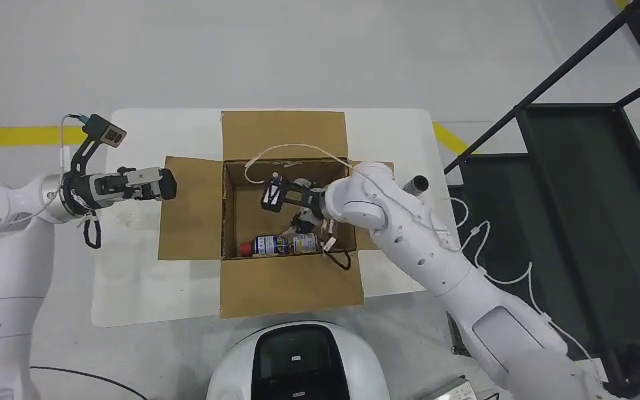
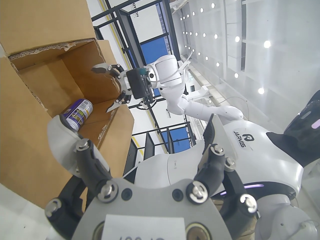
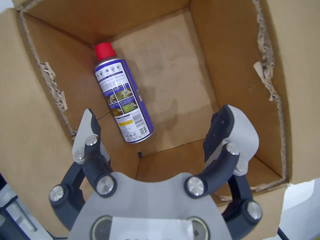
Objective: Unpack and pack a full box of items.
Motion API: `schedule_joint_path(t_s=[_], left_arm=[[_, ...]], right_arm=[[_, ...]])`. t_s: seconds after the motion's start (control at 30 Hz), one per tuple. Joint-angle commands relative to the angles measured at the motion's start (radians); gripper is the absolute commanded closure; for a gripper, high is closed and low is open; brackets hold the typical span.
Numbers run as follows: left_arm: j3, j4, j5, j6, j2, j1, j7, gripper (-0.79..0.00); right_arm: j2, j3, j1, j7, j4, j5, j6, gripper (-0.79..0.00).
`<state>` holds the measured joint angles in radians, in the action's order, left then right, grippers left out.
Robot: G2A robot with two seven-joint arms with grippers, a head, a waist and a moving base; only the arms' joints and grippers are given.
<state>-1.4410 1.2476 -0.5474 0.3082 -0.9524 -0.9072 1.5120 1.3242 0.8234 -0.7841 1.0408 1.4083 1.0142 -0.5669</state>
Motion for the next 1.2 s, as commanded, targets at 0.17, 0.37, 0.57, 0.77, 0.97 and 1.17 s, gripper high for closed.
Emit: schedule_joint_path(t_s=[0.17,0.37,0.57,0.77,0.97,1.17], left_arm=[[0.000,0.000,-0.001,0.000,0.000,0.000,0.000,-0.785],[0.000,0.000,-0.001,0.000,0.000,0.000,0.000,-0.785],[0.000,0.000,-0.001,0.000,0.000,0.000,0.000,-0.785],[0.000,0.000,-0.001,0.000,0.000,0.000,0.000,-0.785],[0.000,0.000,-0.001,0.000,0.000,0.000,0.000,-0.785],[0.000,0.000,-0.001,0.000,0.000,0.000,0.000,-0.785]], right_arm=[[0.059,-0.141,0.127,0.000,-0.218,-0.071,-0.058,-0.785],[0.111,-0.234,0.197,-0.008,-0.361,-0.103,-0.066,-0.785],[0.170,-0.314,0.249,-0.034,-0.489,-0.105,-0.046,-0.785],[0.230,-0.374,0.284,-0.060,-0.614,-0.122,-0.054,-0.785],[0.280,-0.413,0.311,-0.098,-0.720,-0.117,-0.074,-0.699],[0.313,-0.425,0.335,-0.137,-0.814,-0.123,-0.101,0.000]])
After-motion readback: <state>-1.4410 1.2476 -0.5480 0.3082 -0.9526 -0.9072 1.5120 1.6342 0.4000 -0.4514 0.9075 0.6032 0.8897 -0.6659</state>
